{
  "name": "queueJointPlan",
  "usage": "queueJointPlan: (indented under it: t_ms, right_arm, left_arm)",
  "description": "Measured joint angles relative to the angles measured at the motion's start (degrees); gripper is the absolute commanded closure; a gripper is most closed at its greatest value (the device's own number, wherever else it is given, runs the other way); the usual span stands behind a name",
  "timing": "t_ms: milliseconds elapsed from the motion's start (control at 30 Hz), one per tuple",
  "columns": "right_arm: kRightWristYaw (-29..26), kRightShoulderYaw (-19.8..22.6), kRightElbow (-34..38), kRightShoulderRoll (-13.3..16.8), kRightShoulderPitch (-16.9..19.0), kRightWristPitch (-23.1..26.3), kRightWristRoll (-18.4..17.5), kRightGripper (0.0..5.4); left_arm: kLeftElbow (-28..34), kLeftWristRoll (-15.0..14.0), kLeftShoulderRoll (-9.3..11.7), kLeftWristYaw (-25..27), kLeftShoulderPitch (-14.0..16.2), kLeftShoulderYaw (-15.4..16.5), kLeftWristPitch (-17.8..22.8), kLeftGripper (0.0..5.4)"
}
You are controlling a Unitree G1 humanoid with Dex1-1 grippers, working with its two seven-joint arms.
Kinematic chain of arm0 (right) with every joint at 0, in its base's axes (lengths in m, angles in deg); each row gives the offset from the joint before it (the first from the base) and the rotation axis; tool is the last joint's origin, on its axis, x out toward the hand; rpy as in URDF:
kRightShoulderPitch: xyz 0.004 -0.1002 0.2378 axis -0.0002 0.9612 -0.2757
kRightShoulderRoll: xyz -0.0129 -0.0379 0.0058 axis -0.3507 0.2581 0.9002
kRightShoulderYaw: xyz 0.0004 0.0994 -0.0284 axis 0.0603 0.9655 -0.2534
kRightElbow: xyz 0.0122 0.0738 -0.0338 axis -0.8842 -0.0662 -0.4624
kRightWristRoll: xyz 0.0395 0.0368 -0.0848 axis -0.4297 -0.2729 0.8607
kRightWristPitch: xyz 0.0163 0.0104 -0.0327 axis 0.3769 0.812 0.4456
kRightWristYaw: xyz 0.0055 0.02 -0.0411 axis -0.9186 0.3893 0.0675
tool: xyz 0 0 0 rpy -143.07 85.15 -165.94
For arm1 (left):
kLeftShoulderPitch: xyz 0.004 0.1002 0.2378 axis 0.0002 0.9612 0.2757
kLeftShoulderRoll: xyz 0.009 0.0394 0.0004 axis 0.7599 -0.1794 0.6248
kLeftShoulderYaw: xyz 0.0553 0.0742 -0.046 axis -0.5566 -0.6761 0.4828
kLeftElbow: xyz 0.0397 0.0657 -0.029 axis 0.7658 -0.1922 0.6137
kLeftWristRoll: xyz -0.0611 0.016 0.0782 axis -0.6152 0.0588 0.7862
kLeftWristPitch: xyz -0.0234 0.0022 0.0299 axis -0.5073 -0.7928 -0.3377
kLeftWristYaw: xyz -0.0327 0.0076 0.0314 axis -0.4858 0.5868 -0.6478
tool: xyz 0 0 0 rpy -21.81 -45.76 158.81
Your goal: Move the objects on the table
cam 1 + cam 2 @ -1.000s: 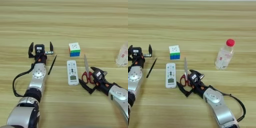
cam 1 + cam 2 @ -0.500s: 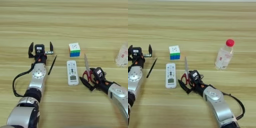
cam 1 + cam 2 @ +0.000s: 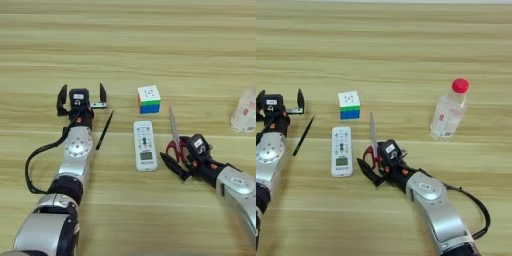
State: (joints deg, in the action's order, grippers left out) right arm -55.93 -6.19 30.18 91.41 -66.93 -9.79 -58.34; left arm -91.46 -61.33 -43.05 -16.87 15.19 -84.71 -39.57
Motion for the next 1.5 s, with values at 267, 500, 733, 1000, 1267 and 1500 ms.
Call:
queueJointPlan:
  t_ms: [267,500,733,1000,1267,1500]
  right_arm:
    - [1.6,3.3,0.5,1.3,-0.1,0.0,0.0,1.46]
    - [2.3,6.3,0.8,3.2,0.0,0.7,0.0,1.46]
    - [2.4,9.7,0.0,5.1,-0.3,1.3,-0.1,1.46]
    - [2.3,10.1,-1.5,5.1,-1.2,0.8,-0.1,0.92]
    - [1.1,9.1,-1.4,3.8,-0.5,-1.3,-1.1,0.02]
    - [1.1,8.3,-0.2,3.0,0.3,-2.3,-1.2,0.02]
  left_arm:
    - [0.0,0.0,0.0,0.0,0.0,0.0,0.0,0.0]
    - [0.0,0.0,0.0,0.0,0.0,0.0,0.0,0.0]
    - [0.0,0.0,0.0,-0.1,0.0,0.0,0.0,0.0]
    - [0.0,0.0,0.0,-0.1,0.0,0.0,0.0,0.0]
    - [0.0,0.0,0.0,-0.1,0.0,0.0,0.0,0.0]
    - [0.0,0.0,0.0,-0.1,0.0,0.0,0.0,0.0]
